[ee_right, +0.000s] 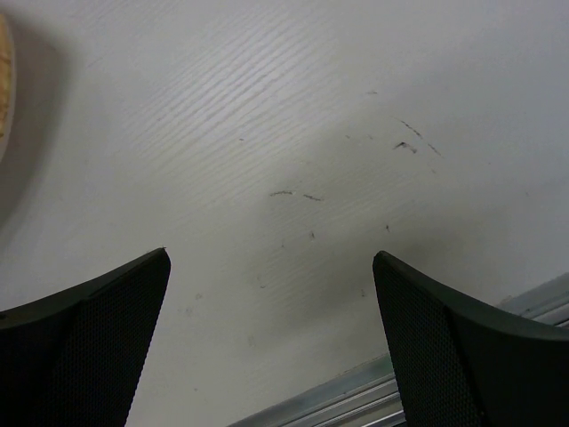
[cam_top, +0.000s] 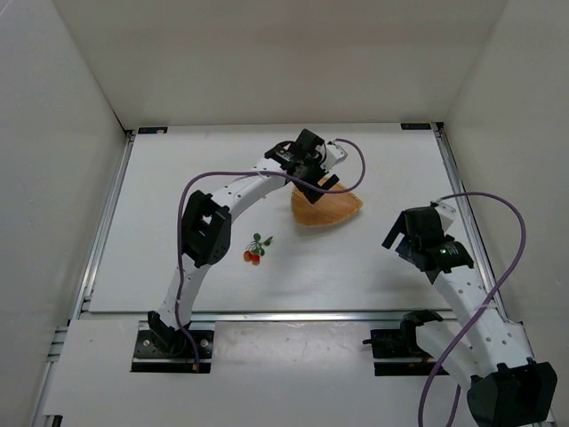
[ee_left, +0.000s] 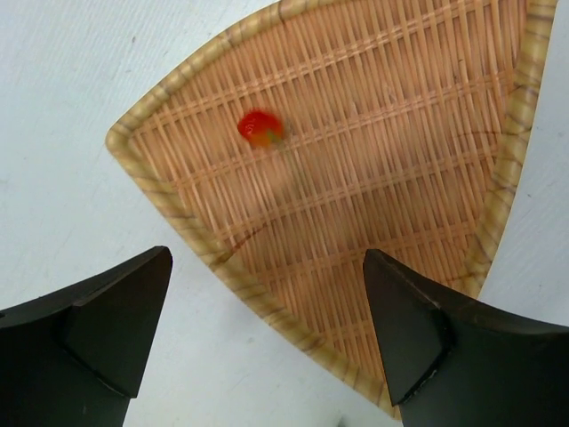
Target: Place and organize the fake fruits in the fruit bowl
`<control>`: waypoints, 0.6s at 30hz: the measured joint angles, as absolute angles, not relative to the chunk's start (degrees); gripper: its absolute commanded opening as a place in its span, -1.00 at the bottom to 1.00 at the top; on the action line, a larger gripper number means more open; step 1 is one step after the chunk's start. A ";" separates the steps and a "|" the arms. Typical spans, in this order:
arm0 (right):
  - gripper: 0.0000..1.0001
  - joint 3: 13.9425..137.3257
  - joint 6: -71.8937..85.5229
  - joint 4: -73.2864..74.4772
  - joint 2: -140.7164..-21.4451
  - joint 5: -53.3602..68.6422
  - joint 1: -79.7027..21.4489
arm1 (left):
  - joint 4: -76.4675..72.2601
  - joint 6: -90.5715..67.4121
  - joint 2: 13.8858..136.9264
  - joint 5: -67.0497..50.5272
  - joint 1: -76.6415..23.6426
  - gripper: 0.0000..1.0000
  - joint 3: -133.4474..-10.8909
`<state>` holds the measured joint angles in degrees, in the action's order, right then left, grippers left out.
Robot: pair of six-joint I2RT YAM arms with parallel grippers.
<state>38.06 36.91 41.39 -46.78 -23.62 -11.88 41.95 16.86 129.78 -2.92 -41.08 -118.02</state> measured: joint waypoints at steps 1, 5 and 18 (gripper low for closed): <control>0.95 38.50 36.38 41.10 -47.35 -23.62 -13.23 | 41.98 16.73 129.19 -2.74 -41.04 1.00 -117.60; 0.93 41.43 34.46 38.57 -52.97 -23.57 -22.59 | 42.13 15.81 124.79 -0.56 -40.18 1.00 -114.26; 0.95 83.33 27.44 28.71 -100.20 -6.04 -52.05 | 42.33 11.27 96.03 1.85 -4.95 1.00 -90.72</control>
<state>83.33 27.44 28.71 -100.20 -6.04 -52.05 42.33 11.27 96.03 1.85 -4.95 -90.72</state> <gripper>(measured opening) 0.981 0.998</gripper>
